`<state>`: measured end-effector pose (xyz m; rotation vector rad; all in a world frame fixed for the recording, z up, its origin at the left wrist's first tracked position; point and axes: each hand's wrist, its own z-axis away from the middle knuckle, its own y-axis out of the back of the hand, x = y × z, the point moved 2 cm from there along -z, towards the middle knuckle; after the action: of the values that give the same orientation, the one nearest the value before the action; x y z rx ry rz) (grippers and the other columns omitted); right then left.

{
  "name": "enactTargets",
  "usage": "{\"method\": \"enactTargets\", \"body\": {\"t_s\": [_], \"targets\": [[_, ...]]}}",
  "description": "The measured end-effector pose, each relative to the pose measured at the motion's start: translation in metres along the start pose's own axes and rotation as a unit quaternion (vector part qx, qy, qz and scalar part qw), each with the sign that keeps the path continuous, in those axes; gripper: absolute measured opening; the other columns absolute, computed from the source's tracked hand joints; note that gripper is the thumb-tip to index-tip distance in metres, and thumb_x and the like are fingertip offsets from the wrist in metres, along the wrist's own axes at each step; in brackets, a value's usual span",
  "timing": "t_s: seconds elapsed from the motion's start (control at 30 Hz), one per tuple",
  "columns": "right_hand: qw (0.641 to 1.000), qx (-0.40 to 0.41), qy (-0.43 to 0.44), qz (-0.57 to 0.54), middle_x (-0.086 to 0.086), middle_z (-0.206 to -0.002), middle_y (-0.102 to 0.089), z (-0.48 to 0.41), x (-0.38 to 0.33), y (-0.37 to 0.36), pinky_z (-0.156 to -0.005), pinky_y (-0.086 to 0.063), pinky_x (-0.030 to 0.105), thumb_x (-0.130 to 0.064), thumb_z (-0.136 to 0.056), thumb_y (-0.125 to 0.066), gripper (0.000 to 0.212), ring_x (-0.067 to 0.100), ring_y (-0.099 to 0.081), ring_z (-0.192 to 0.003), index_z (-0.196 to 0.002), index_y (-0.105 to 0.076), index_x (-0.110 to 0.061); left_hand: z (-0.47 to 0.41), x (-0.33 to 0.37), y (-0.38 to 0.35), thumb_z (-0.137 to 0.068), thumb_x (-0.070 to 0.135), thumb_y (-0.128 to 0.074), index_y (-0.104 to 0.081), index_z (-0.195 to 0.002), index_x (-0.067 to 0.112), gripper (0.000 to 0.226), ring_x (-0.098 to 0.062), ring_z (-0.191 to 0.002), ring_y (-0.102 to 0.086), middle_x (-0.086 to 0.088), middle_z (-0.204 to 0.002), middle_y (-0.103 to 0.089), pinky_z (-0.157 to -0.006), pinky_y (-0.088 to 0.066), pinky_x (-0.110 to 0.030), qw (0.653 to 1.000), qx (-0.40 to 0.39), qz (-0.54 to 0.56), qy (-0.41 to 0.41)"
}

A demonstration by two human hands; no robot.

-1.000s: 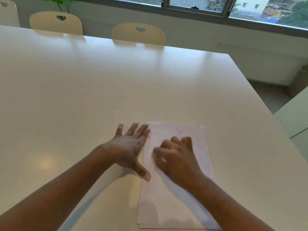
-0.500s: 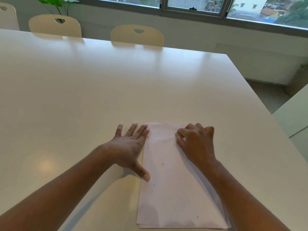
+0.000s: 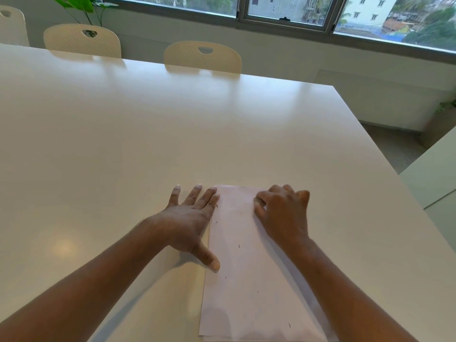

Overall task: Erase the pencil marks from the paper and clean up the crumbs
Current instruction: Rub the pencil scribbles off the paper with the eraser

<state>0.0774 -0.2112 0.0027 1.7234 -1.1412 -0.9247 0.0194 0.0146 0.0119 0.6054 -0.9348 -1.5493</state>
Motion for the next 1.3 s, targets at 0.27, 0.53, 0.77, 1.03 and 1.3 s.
{"method": "enactTargets", "body": {"t_s": [0.27, 0.53, 0.77, 1.03, 1.3], "targets": [[0.999, 0.018, -0.001, 0.033, -0.007, -0.079, -0.069, -0.009, 0.018, 0.000, -0.072, -0.022, 0.037, -0.038, -0.094, -0.058, 0.027, 0.021, -0.061, -0.079, -0.074, -0.072, -0.027, 0.000, 0.000, 0.001, -0.053, 0.101, -0.066, 0.037, -0.158, 0.020, 0.167, -0.022, -0.146, 0.049, 0.008, -0.164, 0.045, -0.116, 0.030, -0.066, 1.000, -0.004, 0.000, -0.001], [0.998, -0.022, 0.014, -0.049, -0.009, -0.094, -0.071, 0.003, 0.013, 0.001, -0.079, -0.025, 0.036, -0.034, -0.101, -0.061, 0.020, 0.021, -0.063, -0.091, -0.097, -0.080, -0.031, -0.004, -0.005, -0.002, -0.053, 0.102, -0.064, 0.037, -0.158, 0.021, 0.167, -0.021, -0.146, 0.049, 0.009, -0.164, 0.045, -0.117, 0.030, -0.064, 1.000, 0.005, 0.004, -0.016], [0.998, -0.029, 0.013, -0.056, -0.010, -0.101, -0.070, 0.011, 0.015, -0.001, -0.082, -0.032, 0.037, -0.035, -0.104, -0.059, 0.019, 0.020, -0.063, -0.099, -0.107, -0.078, -0.033, -0.008, 0.008, 0.034, -0.085, 0.083, -0.058, -0.041, -0.157, 0.022, 0.095, -0.020, -0.163, -0.004, 0.003, -0.169, -0.028, -0.127, 0.003, -0.058, 0.985, 0.162, 0.053, -0.008], [0.998, -0.032, 0.024, -0.055, -0.009, -0.103, -0.071, 0.010, 0.011, 0.003, -0.084, -0.035, 0.035, -0.036, -0.105, -0.055, 0.023, 0.017, -0.064, -0.100, -0.104, -0.078, -0.031, -0.036, 0.044, 0.040, -0.082, 0.059, -0.083, -0.058, -0.148, 0.022, 0.080, -0.019, -0.139, -0.040, 0.009, -0.153, -0.047, -0.115, -0.033, -0.040, 0.976, 0.196, 0.074, -0.056], [0.999, 0.000, 0.003, -0.037, -0.006, -0.086, -0.072, -0.008, 0.014, -0.005, -0.079, -0.043, 0.039, -0.035, -0.099, -0.060, 0.025, 0.021, -0.065, -0.082, -0.081, -0.076, -0.027, -0.041, 0.042, 0.037, -0.088, 0.061, -0.075, -0.040, -0.161, 0.024, 0.089, -0.023, -0.146, -0.030, 0.009, -0.164, -0.031, -0.118, -0.030, -0.043, 0.984, 0.167, 0.035, -0.044]]}}
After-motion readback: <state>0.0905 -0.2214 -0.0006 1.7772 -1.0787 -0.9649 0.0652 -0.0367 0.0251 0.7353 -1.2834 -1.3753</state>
